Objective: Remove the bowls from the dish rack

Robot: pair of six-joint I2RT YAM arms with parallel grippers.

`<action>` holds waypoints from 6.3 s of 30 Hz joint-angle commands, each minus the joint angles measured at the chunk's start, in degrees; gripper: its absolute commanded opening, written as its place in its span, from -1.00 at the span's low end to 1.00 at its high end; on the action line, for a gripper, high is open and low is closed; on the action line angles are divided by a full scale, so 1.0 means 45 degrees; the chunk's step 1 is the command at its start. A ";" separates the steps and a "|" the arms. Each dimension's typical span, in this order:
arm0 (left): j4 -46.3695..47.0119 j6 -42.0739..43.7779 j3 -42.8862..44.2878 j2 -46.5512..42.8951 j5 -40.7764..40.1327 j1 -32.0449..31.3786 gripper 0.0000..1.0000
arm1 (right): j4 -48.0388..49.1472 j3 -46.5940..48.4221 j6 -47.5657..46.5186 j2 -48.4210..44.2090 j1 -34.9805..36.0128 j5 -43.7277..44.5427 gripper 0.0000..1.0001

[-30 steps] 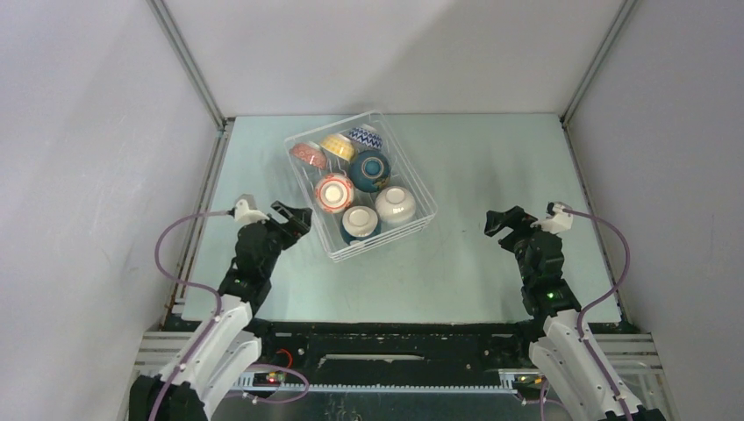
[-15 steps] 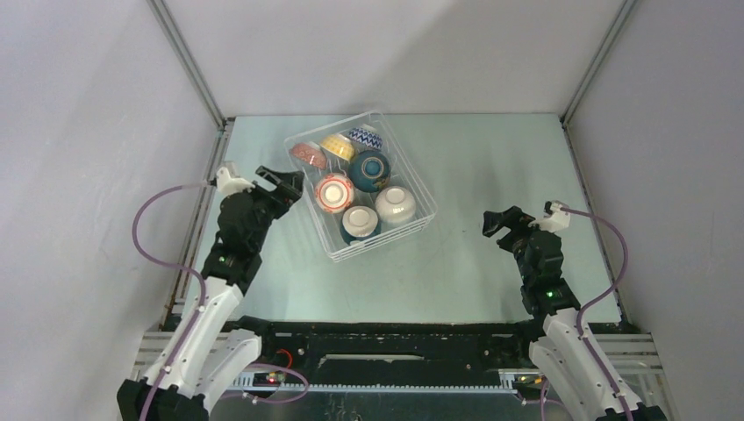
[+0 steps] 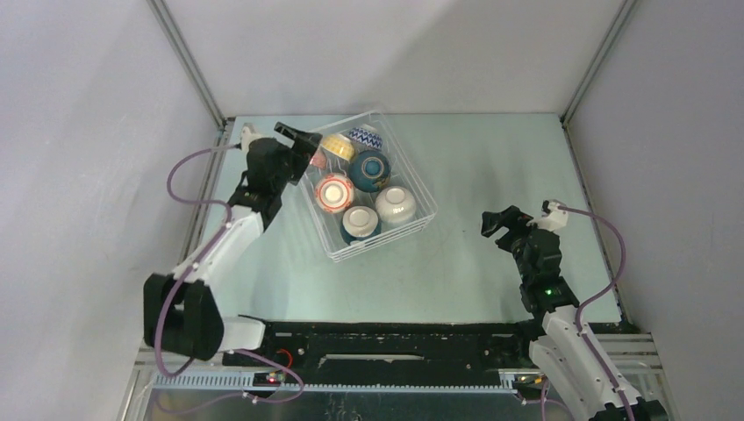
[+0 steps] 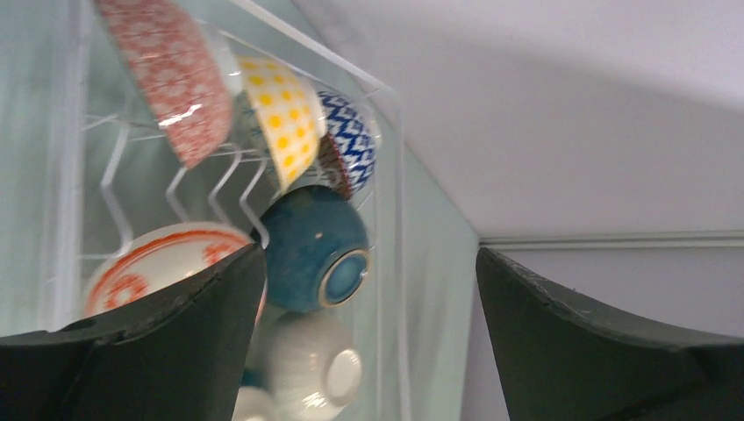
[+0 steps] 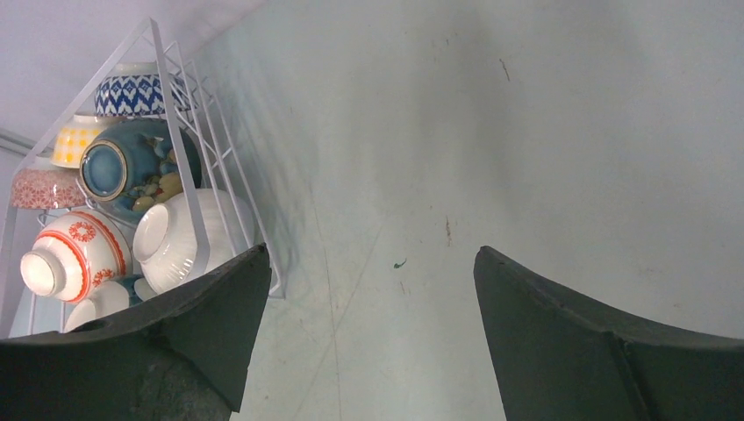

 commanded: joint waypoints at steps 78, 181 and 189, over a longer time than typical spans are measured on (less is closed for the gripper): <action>0.1470 -0.5998 0.8917 1.1102 0.0560 -0.1459 0.71 | 0.0693 0.0071 -0.0260 0.0644 0.0190 -0.0388 0.82; 1.1587 -0.2840 0.0968 0.4009 0.9866 0.0706 -1.00 | 0.0777 0.0210 -0.0535 0.0695 0.0568 -0.0519 0.79; 0.1828 0.3280 0.0169 -0.0041 0.5935 0.0779 -1.00 | 0.0839 0.0206 -0.0451 0.0735 0.0733 -0.0608 0.79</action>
